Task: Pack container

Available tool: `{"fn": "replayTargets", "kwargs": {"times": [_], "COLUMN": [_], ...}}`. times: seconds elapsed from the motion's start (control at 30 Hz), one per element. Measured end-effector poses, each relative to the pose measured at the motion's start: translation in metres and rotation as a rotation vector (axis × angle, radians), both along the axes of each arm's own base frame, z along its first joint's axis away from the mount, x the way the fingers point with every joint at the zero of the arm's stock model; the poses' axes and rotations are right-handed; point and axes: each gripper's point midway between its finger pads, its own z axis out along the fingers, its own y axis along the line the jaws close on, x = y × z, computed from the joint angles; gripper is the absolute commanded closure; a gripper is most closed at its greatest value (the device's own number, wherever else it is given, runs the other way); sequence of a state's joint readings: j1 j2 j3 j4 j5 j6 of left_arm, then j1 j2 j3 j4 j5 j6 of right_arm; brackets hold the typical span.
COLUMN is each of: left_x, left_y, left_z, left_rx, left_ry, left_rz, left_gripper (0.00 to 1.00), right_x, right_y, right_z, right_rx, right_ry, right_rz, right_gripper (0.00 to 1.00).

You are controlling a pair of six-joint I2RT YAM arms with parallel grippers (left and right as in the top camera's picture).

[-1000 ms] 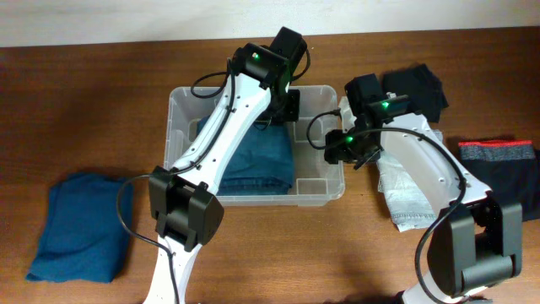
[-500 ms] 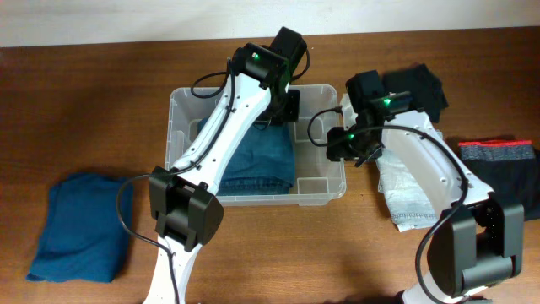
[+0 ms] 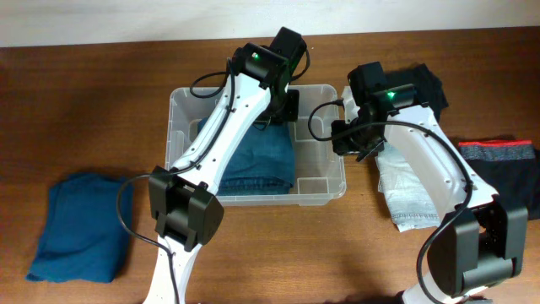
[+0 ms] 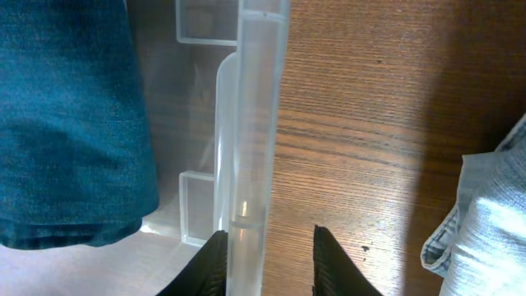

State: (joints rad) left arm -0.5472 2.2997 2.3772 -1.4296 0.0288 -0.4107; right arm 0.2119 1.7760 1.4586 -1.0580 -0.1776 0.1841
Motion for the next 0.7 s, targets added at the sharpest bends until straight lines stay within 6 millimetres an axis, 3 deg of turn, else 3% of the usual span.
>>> {"fn": "replayTargets", "kwargs": {"times": [0.2,0.53,0.7], "left_x": [0.000,0.001,0.000], "left_y": [0.000,-0.006,-0.020], "left_z": [0.000,0.000,-0.017], "left_rx": [0.002,-0.029,-0.079], "left_ry": [-0.001,0.001,0.053], "left_rz": [0.000,-0.006,-0.021], "left_gripper": [0.99,0.99,0.99], "right_x": [0.000,0.001,0.001], "right_y": [0.002,0.001,0.001], "right_z": [0.001,0.001,0.001], "right_rx": [0.011,0.011,0.011], "right_ry": [0.000,0.001,0.001], "right_rz": [0.001,-0.020,-0.020], "right_gripper": [0.96,0.96,0.96]}}
